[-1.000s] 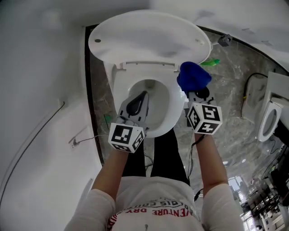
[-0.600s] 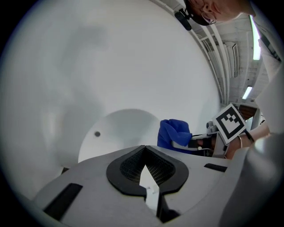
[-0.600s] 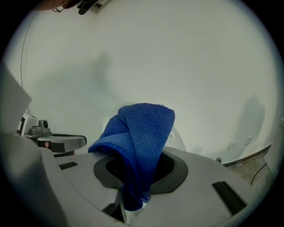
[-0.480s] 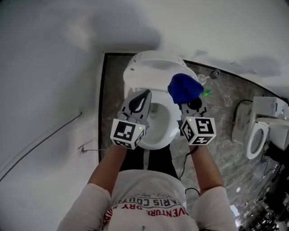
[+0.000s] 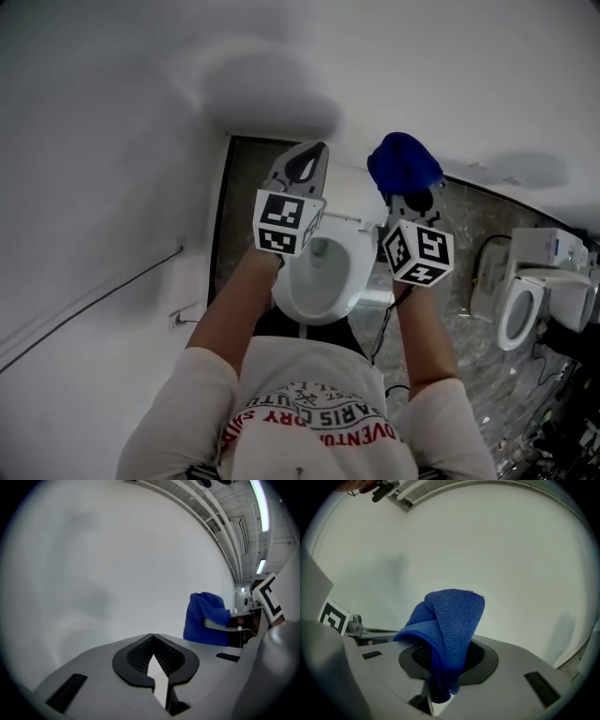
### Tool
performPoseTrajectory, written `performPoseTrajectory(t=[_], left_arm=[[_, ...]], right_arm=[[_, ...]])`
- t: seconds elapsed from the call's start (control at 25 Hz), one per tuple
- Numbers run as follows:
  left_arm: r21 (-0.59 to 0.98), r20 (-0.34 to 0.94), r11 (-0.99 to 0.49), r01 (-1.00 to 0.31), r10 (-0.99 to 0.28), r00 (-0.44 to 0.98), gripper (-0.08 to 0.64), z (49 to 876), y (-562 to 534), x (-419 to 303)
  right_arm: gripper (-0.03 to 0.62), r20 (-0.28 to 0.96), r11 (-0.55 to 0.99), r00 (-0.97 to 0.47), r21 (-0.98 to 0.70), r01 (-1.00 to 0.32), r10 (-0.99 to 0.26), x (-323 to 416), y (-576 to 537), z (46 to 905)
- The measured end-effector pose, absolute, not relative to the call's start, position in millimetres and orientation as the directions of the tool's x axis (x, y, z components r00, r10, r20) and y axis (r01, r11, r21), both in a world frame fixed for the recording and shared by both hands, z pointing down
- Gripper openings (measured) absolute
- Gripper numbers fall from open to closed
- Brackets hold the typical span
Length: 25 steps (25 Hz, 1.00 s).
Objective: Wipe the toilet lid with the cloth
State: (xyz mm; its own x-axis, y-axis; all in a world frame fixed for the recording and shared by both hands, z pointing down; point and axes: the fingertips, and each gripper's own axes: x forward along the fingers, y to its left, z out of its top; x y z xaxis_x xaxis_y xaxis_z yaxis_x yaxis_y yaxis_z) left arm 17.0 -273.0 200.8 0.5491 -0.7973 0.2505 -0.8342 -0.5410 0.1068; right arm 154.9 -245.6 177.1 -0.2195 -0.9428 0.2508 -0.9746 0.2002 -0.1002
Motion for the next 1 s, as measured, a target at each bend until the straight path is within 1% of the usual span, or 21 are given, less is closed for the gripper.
performPoseTrajectory(t=[0.16, 0.44, 0.52, 0.64, 0.8, 1.0], left_arm=[[0.116, 0.335, -0.526, -0.843, -0.778, 0.532, 0.006, 229, -289, 18], [0.164, 0.453, -0.512, -0.843, -0.721, 0.525, 0.006, 274, -311, 33], [0.164, 0.463, -0.516, -0.841, -0.713, 0.527, 0.006, 280, -311, 36], [0.126, 0.477, -0.527, -0.84, -0.711, 0.517, 0.006, 284, -308, 37], [0.169, 0.457, -0.496, -0.852, -0.726, 0.513, 0.006, 286, -301, 30], [0.164, 0.452, -0.526, -0.834, -0.712, 0.538, 0.006, 280, -281, 31]], right_arm=[[0.087, 0.288, 0.192, -0.203, -0.064, -0.979, -0.936, 156, -274, 192], [0.087, 0.432, 0.219, -0.229, -0.074, -0.973, -0.872, 144, -294, 254], [0.087, 0.457, 0.222, -0.237, -0.088, -0.971, -0.857, 141, -291, 266], [0.087, 0.452, 0.204, -0.225, -0.095, -0.974, -0.863, 142, -290, 271], [0.087, 0.452, 0.187, -0.208, -0.091, -0.978, -0.867, 139, -282, 272], [0.087, 0.448, 0.147, -0.166, -0.078, -0.986, -0.878, 140, -262, 268]])
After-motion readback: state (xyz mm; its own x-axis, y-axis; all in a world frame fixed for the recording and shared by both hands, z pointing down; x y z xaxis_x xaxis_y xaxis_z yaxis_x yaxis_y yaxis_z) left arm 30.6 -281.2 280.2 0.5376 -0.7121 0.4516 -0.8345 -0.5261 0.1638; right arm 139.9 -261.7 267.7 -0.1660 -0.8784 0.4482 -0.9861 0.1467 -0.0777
